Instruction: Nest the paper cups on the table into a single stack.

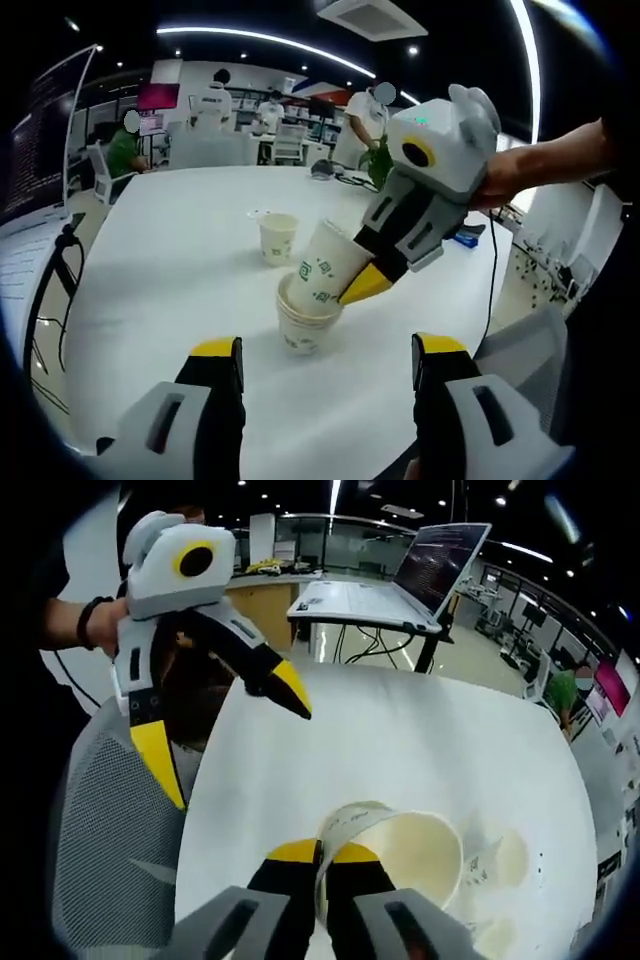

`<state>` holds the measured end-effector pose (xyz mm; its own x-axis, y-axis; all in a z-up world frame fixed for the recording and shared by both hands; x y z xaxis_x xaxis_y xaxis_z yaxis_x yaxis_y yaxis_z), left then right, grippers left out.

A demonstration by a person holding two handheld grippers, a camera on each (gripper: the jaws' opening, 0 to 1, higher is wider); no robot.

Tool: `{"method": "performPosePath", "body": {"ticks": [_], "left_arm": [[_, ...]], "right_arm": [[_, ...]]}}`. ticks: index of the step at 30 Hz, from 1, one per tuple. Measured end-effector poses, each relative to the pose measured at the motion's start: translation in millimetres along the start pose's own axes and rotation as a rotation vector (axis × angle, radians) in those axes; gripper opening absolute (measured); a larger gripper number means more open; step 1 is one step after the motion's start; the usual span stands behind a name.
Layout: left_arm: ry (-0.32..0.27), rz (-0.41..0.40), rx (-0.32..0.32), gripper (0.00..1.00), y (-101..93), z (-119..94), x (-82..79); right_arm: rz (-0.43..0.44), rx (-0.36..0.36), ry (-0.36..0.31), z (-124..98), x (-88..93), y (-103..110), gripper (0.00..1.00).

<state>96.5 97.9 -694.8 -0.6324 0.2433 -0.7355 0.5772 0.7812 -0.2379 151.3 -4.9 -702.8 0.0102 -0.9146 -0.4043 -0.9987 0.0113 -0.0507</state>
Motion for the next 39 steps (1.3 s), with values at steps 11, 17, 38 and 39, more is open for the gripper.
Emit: {"method": "performPosePath", "body": {"ticks": [11,17,38,39], "left_arm": [[-0.014,-0.011,0.010,0.66,-1.0,-2,2.5],[-0.017,-0.014,0.017,0.66,2.0,-1,4.8],[-0.011,-0.010,0.029,0.66,5.2,1,4.0],[-0.011,-0.010,0.029,0.66,5.5,1,4.2]], "right_arm": [[-0.001,-0.004,0.024,6,0.8,-1,0.00],[-0.007,0.000,0.039,9,-2.0,2,0.00],[0.004,0.006,0.041,13,-2.3,-2,0.06],[0.005,0.006,0.038,12,-2.2,-2,0.07]]}}
Point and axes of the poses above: the point that each gripper's makers call its tool centre point, and the gripper's own axes: z roughly forward along the fingers, y roughly to its left, x roughly out of its underside, the point moved 5 cm from there along -z, roughly backward along the fingers, and after that the axes turned 12 degrees about y, right-handed, at the moved point
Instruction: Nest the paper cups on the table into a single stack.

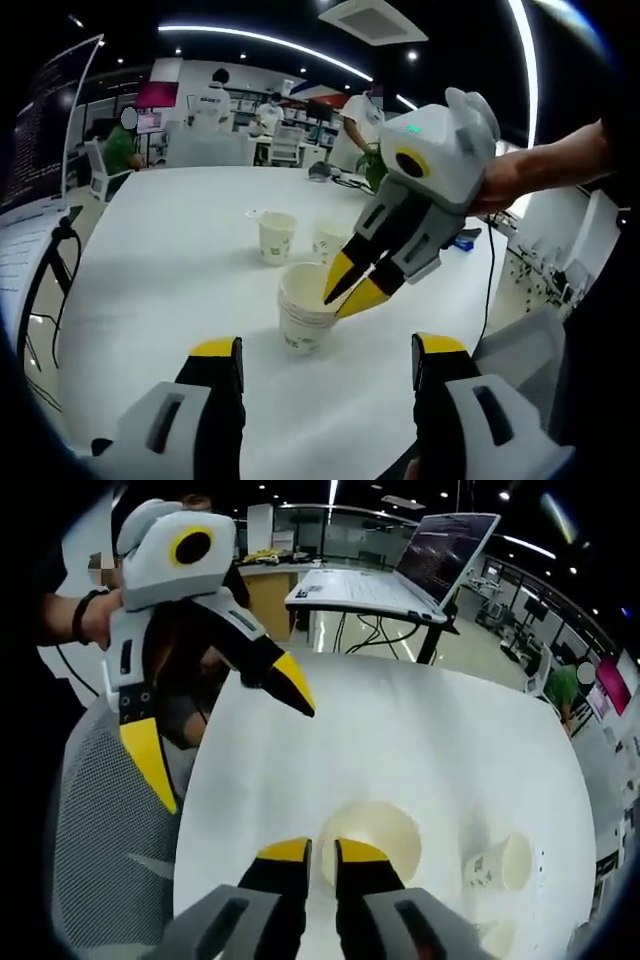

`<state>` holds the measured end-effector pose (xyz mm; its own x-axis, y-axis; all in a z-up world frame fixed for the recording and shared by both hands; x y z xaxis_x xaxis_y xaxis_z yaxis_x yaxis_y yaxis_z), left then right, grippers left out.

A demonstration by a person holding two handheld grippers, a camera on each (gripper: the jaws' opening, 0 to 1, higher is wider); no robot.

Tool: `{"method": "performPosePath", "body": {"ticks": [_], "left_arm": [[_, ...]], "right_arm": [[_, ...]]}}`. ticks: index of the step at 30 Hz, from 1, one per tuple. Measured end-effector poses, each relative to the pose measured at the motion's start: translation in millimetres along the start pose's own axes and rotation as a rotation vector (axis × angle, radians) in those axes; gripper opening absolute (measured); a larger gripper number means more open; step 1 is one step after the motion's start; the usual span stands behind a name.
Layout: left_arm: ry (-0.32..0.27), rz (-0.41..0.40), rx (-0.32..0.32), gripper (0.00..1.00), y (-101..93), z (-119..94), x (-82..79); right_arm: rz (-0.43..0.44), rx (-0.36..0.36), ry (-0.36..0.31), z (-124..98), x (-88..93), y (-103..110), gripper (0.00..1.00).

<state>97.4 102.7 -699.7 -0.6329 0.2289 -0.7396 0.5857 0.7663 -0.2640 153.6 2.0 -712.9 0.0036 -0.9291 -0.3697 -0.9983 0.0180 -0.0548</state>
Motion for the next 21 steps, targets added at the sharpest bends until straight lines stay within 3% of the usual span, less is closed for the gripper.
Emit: {"method": "performPosePath", "body": {"ticks": [21], "left_arm": [[0.008,0.007,-0.005,0.66,0.8,-1,-0.7]], "right_arm": [[0.082,0.029,-0.069,-12,7.2,-3,0.28]]}}
Point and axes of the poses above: the point that each gripper's makers call its tool centre point, and the gripper's own axes: z roughly forward along the fingers, y roughly to its left, x roughly out of its underside, the point moved 5 cm from there along -z, roughly backward along the fingers, and after that the axes turned 12 degrees about y, right-handed, at the moved point
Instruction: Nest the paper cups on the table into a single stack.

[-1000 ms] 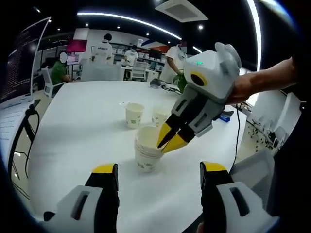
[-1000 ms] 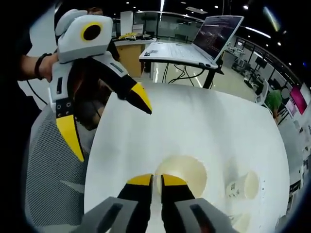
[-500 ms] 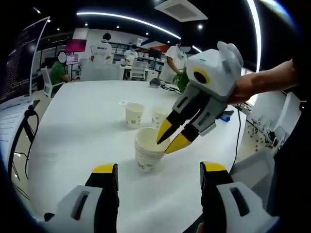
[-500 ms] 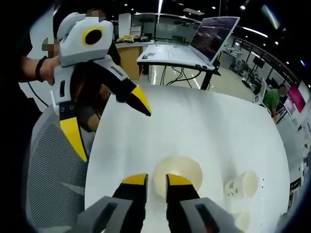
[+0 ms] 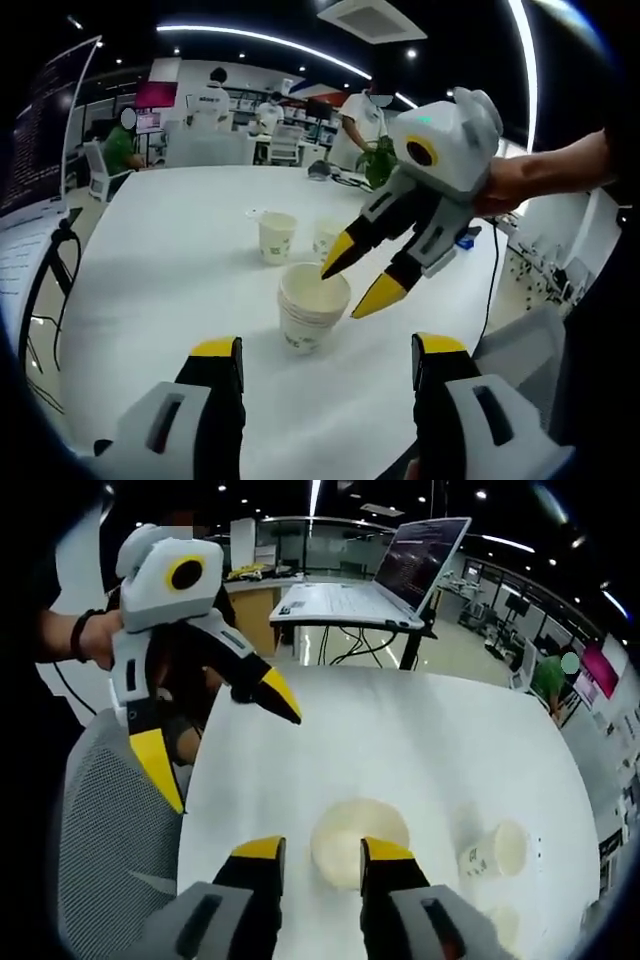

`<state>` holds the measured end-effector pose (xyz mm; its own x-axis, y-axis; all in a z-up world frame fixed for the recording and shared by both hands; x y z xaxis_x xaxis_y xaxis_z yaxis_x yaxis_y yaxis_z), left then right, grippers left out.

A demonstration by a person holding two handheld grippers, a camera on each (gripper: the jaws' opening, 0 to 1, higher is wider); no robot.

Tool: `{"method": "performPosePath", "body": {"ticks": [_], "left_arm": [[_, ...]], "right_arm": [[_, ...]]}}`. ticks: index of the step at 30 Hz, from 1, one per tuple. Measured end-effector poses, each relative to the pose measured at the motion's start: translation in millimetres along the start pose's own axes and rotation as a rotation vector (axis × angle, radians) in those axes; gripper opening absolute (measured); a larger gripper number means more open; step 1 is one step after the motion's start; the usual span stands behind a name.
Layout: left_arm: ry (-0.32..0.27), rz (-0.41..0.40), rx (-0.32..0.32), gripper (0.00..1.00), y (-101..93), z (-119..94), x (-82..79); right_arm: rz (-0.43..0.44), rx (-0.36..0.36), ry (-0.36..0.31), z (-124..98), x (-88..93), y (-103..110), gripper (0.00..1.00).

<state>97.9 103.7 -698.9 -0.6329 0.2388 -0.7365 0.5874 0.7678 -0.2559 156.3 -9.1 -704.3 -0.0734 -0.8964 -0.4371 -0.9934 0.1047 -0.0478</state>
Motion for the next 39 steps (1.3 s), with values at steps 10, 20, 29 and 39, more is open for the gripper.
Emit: {"method": "performPosePath", "body": {"ticks": [10,20,29,39], "left_arm": [[0.010,0.009,-0.001,0.66,-4.7,-1,-0.7],[0.019,0.019,-0.002,0.66,-5.6,2,-2.0],[0.026,0.020,-0.013,0.66,-6.5,2,-3.0],[0.032,0.007,-0.040,0.66,-8.1,1,-4.6]], "right_arm": [[0.073,0.009,-0.053,-9,5.8,1,0.31],[0.157,0.031,-0.096,-20,21.3,-7,0.35],[0.264,0.069,-0.151,-34,38.6,-6,0.38],[0.379,0.109,-0.192,-51,67.5,1,0.41]]}}
Point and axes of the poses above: the point that each gripper's makers call its tool centre point, and the gripper's own axes: z roughly forward along the fingers, y roughly to its left, x roughly out of its underside, the point moved 5 cm from there along -z, roughly backward along the fingers, and after that the axes turned 12 degrees about y, right-handed, at the moved point
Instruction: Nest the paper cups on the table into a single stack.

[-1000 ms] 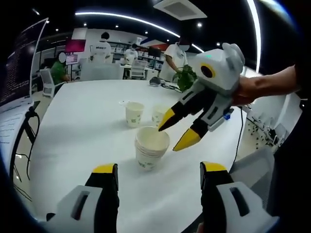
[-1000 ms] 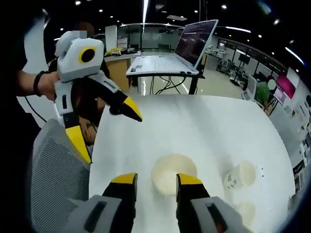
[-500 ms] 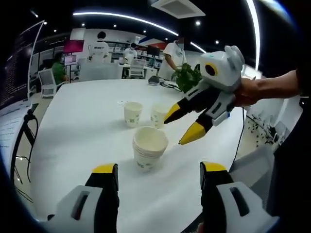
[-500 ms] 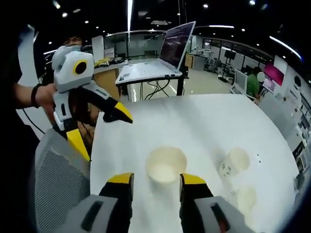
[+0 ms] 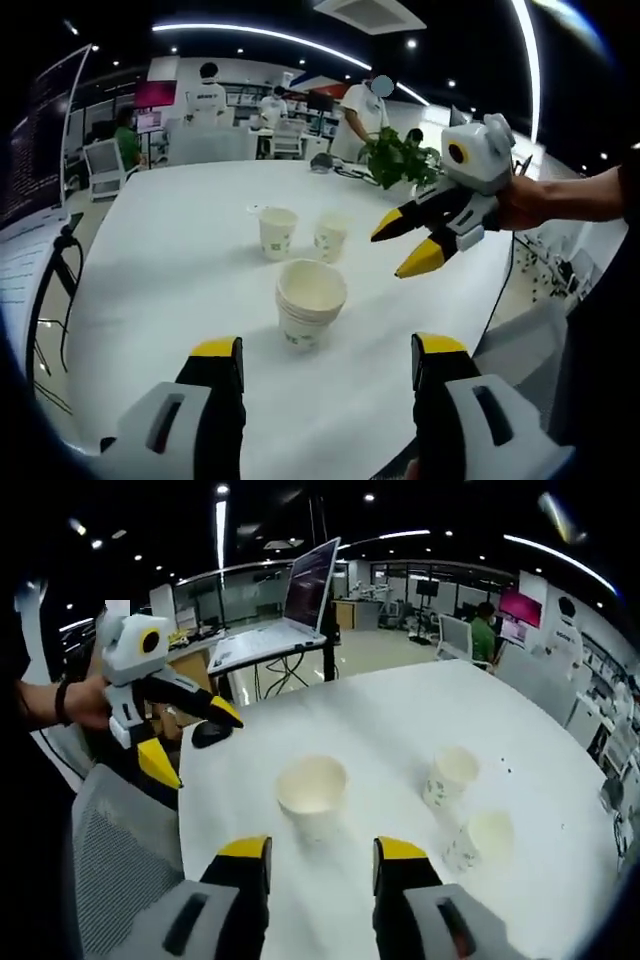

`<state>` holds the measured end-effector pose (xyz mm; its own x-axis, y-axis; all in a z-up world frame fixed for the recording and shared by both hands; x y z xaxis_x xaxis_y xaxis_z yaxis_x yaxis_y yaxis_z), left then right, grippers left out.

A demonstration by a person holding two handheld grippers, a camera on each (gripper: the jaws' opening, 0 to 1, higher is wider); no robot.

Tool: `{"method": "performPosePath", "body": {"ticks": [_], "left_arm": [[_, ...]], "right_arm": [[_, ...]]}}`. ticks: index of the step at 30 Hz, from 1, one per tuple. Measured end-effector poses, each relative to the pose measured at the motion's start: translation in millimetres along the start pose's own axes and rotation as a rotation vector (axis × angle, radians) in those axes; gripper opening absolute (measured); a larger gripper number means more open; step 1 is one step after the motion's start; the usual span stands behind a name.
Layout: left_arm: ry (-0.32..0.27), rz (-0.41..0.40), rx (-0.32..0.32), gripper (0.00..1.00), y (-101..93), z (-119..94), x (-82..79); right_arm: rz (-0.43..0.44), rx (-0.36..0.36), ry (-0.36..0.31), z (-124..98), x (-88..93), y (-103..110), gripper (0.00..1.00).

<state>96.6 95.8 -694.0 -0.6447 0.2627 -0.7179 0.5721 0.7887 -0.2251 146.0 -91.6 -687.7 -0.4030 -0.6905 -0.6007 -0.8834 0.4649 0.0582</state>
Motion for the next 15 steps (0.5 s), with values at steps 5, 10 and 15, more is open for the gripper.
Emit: {"method": "performPosePath", "body": {"ticks": [5,10,15], "left_arm": [[-0.004,-0.016,-0.019,0.66,-0.4,2,-3.1],[-0.009,-0.021,-0.034,0.66,-2.9,4,-7.3],[-0.022,-0.043,-0.056,0.66,-9.0,3,-10.3]], "right_arm": [[0.056,0.029,-0.024,-11,19.5,-12,0.41],[0.110,0.044,-0.036,-23,39.9,-16,0.42],[0.166,0.062,-0.053,-32,61.0,-21,0.42]]}}
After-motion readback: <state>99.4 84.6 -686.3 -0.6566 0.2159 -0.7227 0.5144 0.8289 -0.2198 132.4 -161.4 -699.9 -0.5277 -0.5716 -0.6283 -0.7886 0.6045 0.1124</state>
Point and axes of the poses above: the point that each gripper's makers call its tool centre point, and the gripper's own axes: z roughly forward along the fingers, y roughly to its left, x roughly out of its underside, the point moved 5 cm from there along -z, roughly backward along the fingers, and after that the axes turned 12 degrees about y, right-handed, at the moved point
